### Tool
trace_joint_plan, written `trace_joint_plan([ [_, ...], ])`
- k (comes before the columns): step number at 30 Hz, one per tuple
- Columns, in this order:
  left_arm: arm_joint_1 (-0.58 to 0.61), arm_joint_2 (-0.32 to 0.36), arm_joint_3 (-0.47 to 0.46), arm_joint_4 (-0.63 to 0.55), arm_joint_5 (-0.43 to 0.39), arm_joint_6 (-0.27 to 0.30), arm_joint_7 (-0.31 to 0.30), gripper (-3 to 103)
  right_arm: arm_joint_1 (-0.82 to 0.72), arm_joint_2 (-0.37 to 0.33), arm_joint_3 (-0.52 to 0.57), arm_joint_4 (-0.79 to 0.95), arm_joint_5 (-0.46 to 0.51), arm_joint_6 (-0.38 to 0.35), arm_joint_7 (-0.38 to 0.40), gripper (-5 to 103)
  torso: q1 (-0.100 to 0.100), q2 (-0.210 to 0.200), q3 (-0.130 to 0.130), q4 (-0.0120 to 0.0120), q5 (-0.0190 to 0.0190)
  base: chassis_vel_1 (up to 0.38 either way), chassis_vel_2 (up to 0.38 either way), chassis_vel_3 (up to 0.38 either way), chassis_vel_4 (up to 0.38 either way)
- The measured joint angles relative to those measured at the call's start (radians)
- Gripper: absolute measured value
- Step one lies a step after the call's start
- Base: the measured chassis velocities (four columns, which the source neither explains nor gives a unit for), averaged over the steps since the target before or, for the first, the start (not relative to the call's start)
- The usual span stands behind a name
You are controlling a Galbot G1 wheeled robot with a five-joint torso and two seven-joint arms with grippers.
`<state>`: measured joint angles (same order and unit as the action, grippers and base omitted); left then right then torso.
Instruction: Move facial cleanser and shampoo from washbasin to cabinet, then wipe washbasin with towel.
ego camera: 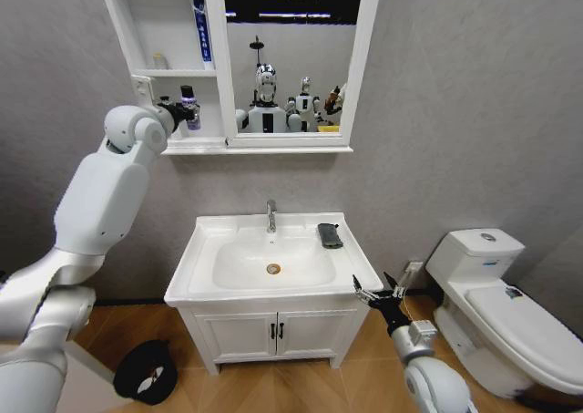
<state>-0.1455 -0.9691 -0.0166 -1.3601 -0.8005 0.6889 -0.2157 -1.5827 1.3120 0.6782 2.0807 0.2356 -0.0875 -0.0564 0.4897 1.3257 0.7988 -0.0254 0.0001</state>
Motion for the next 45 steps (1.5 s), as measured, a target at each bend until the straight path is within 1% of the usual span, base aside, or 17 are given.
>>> trace_joint_plan([
  [1, -0.008, -0.008, 0.009, 0.028, 0.011, -0.006, 0.01, 43, -0.001, -0.002, 0.004, 0.0, 0.001, 0.0, 0.0, 100, 0.0, 0.0, 0.0, 0.0002, -0.0002, 0.0, 0.0, 0.0, 0.0],
  [4, -0.012, -0.015, 0.013, 0.047, 0.017, -0.01, 0.014, 43, -0.003, -0.003, 0.007, 0.001, 0.003, 0.0, 0.0, 100, 0.0, 0.0, 0.0, 0.0, -0.0001, 0.0, 0.0, 0.0, 0.0],
  [6, -0.02, -0.037, 0.023, 0.097, 0.033, -0.022, 0.027, 43, -0.007, -0.007, 0.015, 0.003, 0.009, 0.0, 0.001, 100, 0.0, 0.0, 0.0, -0.0001, -0.0002, 0.0, 0.0, 0.0, 0.0],
  [7, -0.02, -0.037, 0.023, 0.097, 0.033, -0.022, 0.027, 43, -0.007, -0.007, 0.015, 0.003, 0.009, 0.0, 0.001, 100, 0.0, 0.0, 0.0, -0.0001, -0.0002, 0.0, 0.0, 0.0, 0.0],
  [9, -0.032, -0.056, 0.032, 0.15, 0.058, -0.046, 0.05, 43, -0.006, -0.011, 0.018, 0.004, 0.013, 0.001, 0.002, 100, 0.0, 0.0, 0.0, -0.0001, -0.0001, 0.0, 0.0, 0.0, 0.0],
  [10, -0.032, -0.056, 0.032, 0.15, 0.058, -0.046, 0.05, 43, -0.006, -0.011, 0.018, 0.004, 0.013, 0.001, 0.002, 100, 0.0, 0.0, 0.0, -0.0001, -0.0001, 0.0, 0.0, 0.0, 0.0],
  [12, -0.042, -0.066, 0.032, 0.188, 0.081, -0.06, 0.067, 43, -0.002, -0.017, 0.018, 0.004, 0.019, 0.001, 0.002, 100, 0.0, 0.0, 0.0, -0.0002, -0.0001, 0.0, 0.0, 0.0, 0.0],
  [15, -0.044, -0.067, 0.033, 0.199, 0.087, -0.062, 0.072, 43, -0.003, -0.021, 0.018, 0.004, 0.022, 0.001, 0.002, 100, 0.0, 0.0, 0.0, 0.0002, -0.0001, 0.0, 0.0, 0.0, 0.0],
  [20, -0.046, -0.08, 0.033, 0.235, 0.093, -0.069, 0.079, 43, -0.006, -0.023, 0.02, -0.001, 0.023, 0.006, 0.002, 100, 0.0, 0.0, 0.0, -0.0001, -0.0002, 0.0, 0.0, 0.0, 0.0],
  [31, -0.061, -0.105, 0.033, 0.276, 0.093, -0.069, 0.081, 43, -0.01, -0.026, 0.021, 0.0, 0.027, 0.011, 0.002, 100, 0.0, 0.0, 0.0, 0.0, -0.0001, 0.0, 0.0, 0.0, 0.0],
  [39, -0.076, -0.13, 0.028, 0.321, 0.111, -0.085, 0.094, 43, -0.013, -0.032, 0.029, 0.003, 0.035, 0.014, 0.002, 100, 0.0, 0.0, 0.0, -0.0001, 0.0, 0.0, 0.0, 0.0, 0.0],
  [45, -0.077, -0.134, 0.027, 0.333, 0.115, -0.087, 0.095, 43, -0.012, -0.034, 0.03, 0.003, 0.036, 0.014, 0.002, 100, 0.0, 0.0, 0.0, -0.0001, -0.0001, 0.0, 0.0, 0.0, 0.0],
])
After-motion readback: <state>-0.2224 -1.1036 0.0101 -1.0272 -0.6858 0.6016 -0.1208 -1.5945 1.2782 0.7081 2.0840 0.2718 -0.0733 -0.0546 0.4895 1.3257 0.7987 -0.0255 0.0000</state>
